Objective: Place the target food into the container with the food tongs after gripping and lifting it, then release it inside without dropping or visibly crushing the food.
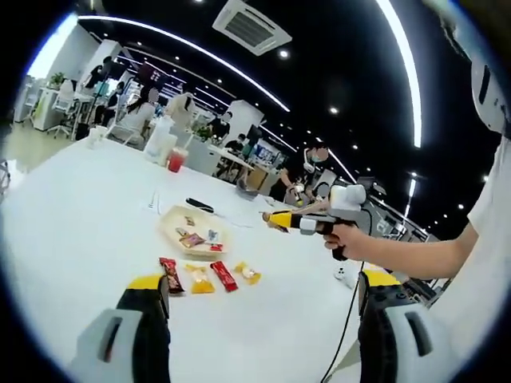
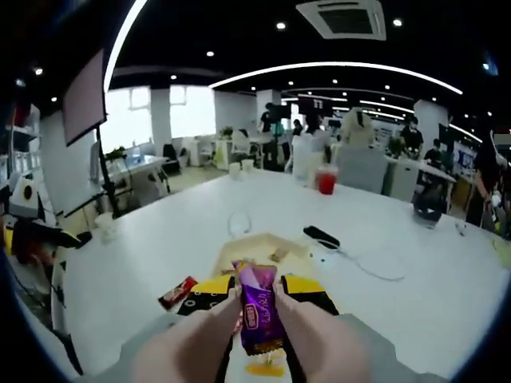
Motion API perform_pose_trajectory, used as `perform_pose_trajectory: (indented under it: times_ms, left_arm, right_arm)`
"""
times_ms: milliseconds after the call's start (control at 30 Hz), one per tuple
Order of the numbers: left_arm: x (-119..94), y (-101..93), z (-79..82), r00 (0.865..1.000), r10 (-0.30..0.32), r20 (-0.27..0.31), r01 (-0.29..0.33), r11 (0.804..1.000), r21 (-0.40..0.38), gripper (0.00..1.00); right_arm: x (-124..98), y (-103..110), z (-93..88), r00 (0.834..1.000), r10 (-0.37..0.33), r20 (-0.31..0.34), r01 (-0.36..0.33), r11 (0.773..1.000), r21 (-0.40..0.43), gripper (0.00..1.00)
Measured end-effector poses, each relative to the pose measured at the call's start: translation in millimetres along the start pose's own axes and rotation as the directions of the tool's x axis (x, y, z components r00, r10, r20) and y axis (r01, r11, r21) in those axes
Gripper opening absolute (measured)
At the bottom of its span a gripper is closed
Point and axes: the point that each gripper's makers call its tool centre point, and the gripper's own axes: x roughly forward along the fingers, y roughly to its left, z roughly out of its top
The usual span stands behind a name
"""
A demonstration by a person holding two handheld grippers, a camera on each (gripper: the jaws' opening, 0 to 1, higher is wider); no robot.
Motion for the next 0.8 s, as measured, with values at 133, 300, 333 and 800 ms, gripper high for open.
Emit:
perform_pose_trajectory:
  times_ms: [133, 300, 333, 800]
  left_arm:
    - [-2.9, 5.4, 4.8, 1.0, 0.013, 0.023, -0.013, 1.0, -0.016, 0.99]
    - [-17.8, 15.1, 12.9, 0.999, 0.022, 0.032, -0.021, 1.0, -0.013, 0.99]
    - [-19.8, 16.2, 15.3, 0.999, 0.025, 0.037, -0.025, 1.0, -0.002, 0.99]
    - [-0.1, 8.5, 25.9, 0.999, -0.004, 0.034, 0.003, 1.0, 0.03, 0.99]
  right_arm:
    - [3.2, -2.0, 9.1, 1.0, 0.0, 0.021, 0.0, 1.0, -0.002, 0.22]
    - [9.1, -8.0, 13.9, 1.0, -0.006, 0.027, 0.005, 1.0, 0.025, 0.22]
    - [11.1, -5.2, 15.3, 1.0, -0.001, 0.022, 0.001, 1.0, 0.015, 0.22]
    - [29.7, -4.3, 26.5, 1.0, 0.009, 0.011, -0.009, 1.0, -0.004, 0.22]
